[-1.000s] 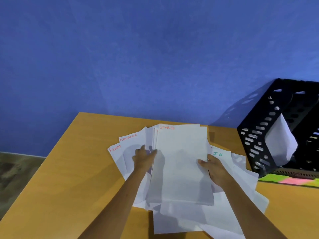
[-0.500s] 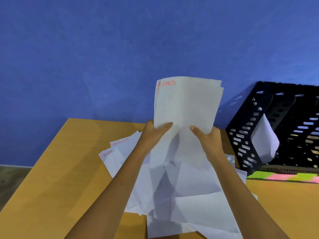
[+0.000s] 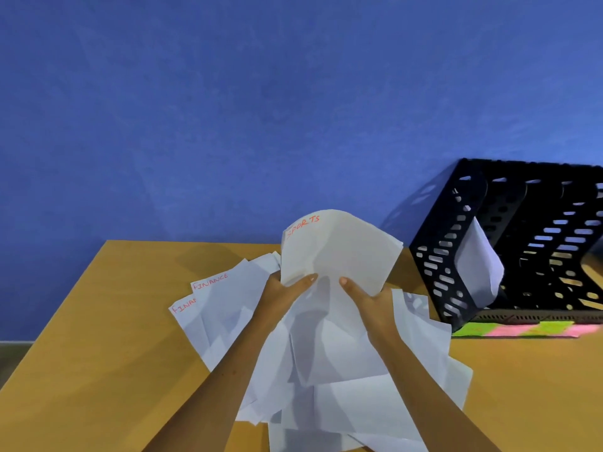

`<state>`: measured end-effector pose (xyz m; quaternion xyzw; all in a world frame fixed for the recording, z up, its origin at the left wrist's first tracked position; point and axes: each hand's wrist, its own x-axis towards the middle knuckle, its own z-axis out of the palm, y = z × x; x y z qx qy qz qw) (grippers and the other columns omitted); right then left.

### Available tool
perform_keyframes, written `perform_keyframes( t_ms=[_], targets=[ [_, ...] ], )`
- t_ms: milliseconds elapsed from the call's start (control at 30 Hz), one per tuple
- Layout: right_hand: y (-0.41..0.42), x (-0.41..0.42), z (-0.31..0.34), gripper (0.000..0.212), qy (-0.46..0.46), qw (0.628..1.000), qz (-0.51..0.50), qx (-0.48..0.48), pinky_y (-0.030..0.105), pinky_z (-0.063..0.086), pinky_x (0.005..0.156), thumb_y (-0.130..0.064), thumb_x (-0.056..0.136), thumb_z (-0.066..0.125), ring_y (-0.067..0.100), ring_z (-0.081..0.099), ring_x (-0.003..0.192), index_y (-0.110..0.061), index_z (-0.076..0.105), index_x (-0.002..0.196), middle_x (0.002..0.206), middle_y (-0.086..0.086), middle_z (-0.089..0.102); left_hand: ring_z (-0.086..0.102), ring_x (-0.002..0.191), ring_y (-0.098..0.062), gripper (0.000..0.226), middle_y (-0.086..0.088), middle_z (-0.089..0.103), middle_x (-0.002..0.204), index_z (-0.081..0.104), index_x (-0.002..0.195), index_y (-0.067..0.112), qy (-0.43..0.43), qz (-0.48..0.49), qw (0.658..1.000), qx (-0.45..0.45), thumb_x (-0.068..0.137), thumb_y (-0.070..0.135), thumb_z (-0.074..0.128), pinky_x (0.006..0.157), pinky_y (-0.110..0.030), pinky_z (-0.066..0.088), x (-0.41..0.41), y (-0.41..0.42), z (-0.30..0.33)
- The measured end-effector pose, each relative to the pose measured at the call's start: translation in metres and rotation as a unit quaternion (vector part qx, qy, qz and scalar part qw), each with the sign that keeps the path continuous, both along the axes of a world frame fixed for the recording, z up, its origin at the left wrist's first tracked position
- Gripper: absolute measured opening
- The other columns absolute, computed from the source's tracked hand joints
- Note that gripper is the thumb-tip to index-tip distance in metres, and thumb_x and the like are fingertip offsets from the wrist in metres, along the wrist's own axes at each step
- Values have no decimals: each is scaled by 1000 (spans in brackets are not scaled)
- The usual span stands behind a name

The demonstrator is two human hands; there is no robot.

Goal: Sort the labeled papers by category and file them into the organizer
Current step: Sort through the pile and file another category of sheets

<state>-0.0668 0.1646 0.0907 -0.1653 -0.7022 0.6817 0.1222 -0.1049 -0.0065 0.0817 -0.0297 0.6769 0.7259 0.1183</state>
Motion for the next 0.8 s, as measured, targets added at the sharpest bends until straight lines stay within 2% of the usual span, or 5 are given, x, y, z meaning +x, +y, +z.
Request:
perform_keyframes(
  t_ms=[200,333,433,533,800],
  targets=[
    [0,-2,5,23,26,1000,-13,-8,9,50,54,-25,77,76,1,64,77,-35,57,88,89,-18,64,33,139,-33,57,-12,32,153,27,145,12,-67,-29,997,5,97,37,43,107,-42,32,-11,1,4],
    [4,3,-3,30,-1,1000,0,19,5,50,52,-28,79,74,5,61,76,-24,57,103,94,-6,64,49,124,-24,46,-6,46,143,44,134,17,-27,11,999,-36,92,32,57,99,-32,40,0,3,-7],
    [12,-1,4,37,-8,1000,15,-4,19,55,66,-25,79,75,18,66,88,-16,60,111,103,2,68,51,115,-14,55,3,56,125,49,131,19,16,77,995,-69,82,32,71,91,-27,40,-1,7,-4],
    [29,-7,22,24,4,998,55,-9,22,56,65,-23,78,76,17,71,89,-23,66,100,99,0,73,63,88,7,31,19,62,97,59,102,32,41,84,995,-40,77,25,77,70,-6,46,-7,15,11],
    [121,-20,129,30,132,969,60,198,51,57,76,-28,87,66,31,70,86,0,66,98,93,17,72,62,97,-4,38,19,67,101,64,106,31,105,76,991,-33,73,27,81,75,-14,46,-18,52,55]
  ],
)
